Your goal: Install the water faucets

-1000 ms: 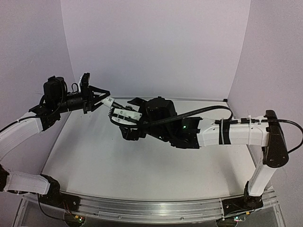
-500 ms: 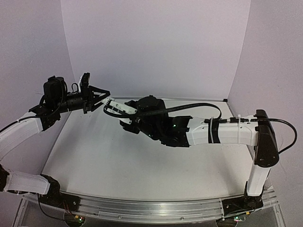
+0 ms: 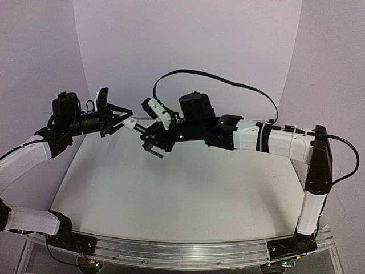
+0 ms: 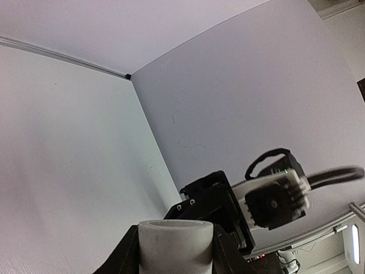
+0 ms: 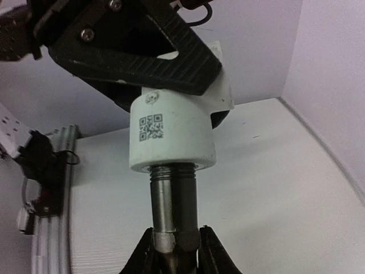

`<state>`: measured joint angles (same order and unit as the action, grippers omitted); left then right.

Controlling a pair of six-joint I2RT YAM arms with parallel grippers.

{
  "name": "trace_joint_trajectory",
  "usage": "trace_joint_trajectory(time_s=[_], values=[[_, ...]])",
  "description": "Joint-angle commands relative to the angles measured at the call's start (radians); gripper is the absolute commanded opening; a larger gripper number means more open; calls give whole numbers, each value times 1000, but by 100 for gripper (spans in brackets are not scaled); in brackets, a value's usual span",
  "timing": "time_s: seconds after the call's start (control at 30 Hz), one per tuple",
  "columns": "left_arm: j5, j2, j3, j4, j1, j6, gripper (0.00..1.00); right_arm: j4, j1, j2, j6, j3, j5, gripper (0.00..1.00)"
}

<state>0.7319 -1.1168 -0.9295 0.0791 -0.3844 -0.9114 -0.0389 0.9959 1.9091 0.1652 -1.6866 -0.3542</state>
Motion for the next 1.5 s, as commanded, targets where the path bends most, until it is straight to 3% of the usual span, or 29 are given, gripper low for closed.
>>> trace_joint_trajectory(time_s=[0.0, 0.17, 0.27, 0.33, 0.47, 0.53, 0.57, 0.67, 0.7, 0.9, 1.0, 1.13, 1.23, 1.3, 1.37, 1.47], values=[[50, 25, -48, 112, 1, -4, 0, 151, -166, -23, -591, -57, -479, 0], [85, 22, -41, 166, 0, -28, 0, 505, -276, 85, -1151, -58, -779, 0], [92, 25, -37, 181, -1, -36, 0, 665, -319, 178, -1444, -99, -865, 0], [95, 28, -38, 188, -1, -39, 0, 828, -340, 229, -1683, -79, -863, 0], [93, 36, -35, 196, 0, -42, 0, 1514, -350, 420, -2324, -91, -741, 0], [87, 41, -30, 203, -1, -43, 0, 1692, -348, 496, -2510, -132, -669, 0], [85, 41, -28, 206, -1, -44, 0, 1700, -348, 497, -2522, -129, -662, 0], [79, 39, -24, 214, -1, -50, 0, 1635, -349, 441, -2435, -68, -662, 1], [77, 40, -23, 215, -1, -51, 0, 1607, -350, 423, -2400, -54, -672, 7], [32, 54, -24, 211, -1, -61, 0, 1453, -374, 334, -2227, 42, -712, 54], [3, 69, -24, 205, -1, -71, 0, 1422, -391, 306, -2163, 99, -723, 72], [-15, 75, -25, 190, 1, -80, 0, 1389, -427, 245, -2043, 179, -733, 82], [-18, 72, -27, 176, 1, -77, 0, 1308, -472, 161, -1865, 264, -727, 86], [-17, 67, -35, 163, 1, -72, 0, 1164, -491, 58, -1658, 310, -719, 88], [-15, 61, -42, 155, 1, -65, 0, 922, -494, -48, -1302, 333, -686, 93], [-9, 55, -48, 154, 1, -61, 0, 320, -456, -238, -629, 288, -455, 98]])
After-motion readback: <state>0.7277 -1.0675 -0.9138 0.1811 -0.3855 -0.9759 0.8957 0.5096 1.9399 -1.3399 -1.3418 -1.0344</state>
